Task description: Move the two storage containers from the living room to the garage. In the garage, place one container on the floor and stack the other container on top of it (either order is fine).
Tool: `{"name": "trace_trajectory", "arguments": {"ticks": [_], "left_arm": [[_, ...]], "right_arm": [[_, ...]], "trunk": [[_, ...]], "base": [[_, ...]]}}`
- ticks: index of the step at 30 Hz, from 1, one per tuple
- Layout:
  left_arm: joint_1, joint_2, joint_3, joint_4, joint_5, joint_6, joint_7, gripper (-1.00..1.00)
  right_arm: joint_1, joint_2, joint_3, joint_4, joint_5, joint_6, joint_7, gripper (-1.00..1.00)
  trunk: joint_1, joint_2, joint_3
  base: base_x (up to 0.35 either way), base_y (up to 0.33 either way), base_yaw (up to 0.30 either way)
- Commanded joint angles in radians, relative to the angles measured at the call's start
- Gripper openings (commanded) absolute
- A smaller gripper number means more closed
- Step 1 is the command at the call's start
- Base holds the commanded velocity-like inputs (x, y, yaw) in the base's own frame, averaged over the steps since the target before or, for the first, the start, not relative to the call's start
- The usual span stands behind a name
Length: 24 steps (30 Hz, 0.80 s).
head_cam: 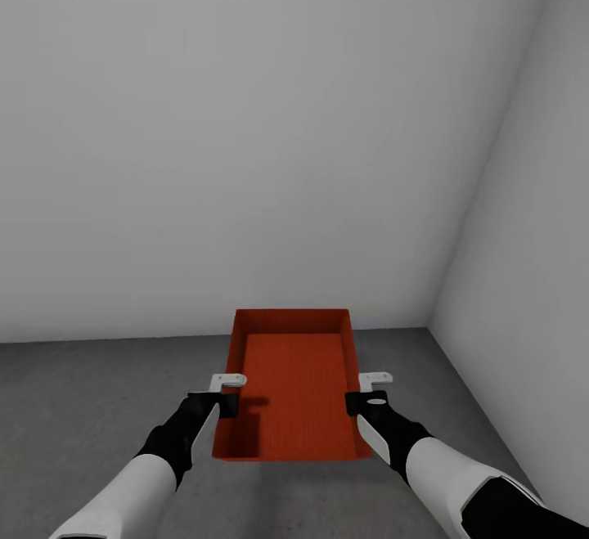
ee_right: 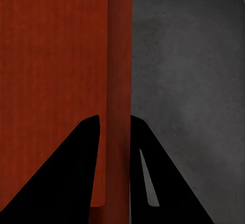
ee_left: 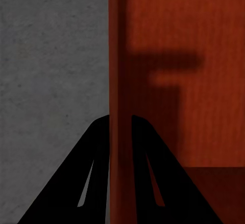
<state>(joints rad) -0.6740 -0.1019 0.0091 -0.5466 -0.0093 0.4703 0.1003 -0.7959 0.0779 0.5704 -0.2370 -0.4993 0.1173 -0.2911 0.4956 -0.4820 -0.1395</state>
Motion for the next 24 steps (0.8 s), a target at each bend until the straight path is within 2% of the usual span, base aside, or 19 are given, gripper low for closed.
{"name": "trace_trajectory", "arguments": {"ticks": [1, 7, 24], "left_arm": [[-0.001, -0.007, 0.002, -0.003, -0.024, -0.059, 0.009, -1.0], [-0.001, -0.007, 0.002, 0.001, -0.026, -0.059, 0.008, -1.0], [-0.001, -0.009, 0.0, 0.002, -0.027, -0.058, 0.006, -1.0]], "right_arm": [[0.0, 0.0, 0.016, 0.003, -0.016, 0.007, -0.01, -1.0], [0.0, 0.002, 0.016, 0.004, -0.016, 0.007, -0.01, -1.0], [0.0, 0.001, 0.016, 0.003, -0.016, 0.007, -0.01, -1.0]], "trunk": [[0.0, -0.002, -0.002], [0.023, -0.044, -0.023], [0.023, -0.044, -0.05]], "base": [[0.0, 0.0, 0.0], [0.0, 0.0, 0.0], [0.0, 0.0, 0.0]]}}
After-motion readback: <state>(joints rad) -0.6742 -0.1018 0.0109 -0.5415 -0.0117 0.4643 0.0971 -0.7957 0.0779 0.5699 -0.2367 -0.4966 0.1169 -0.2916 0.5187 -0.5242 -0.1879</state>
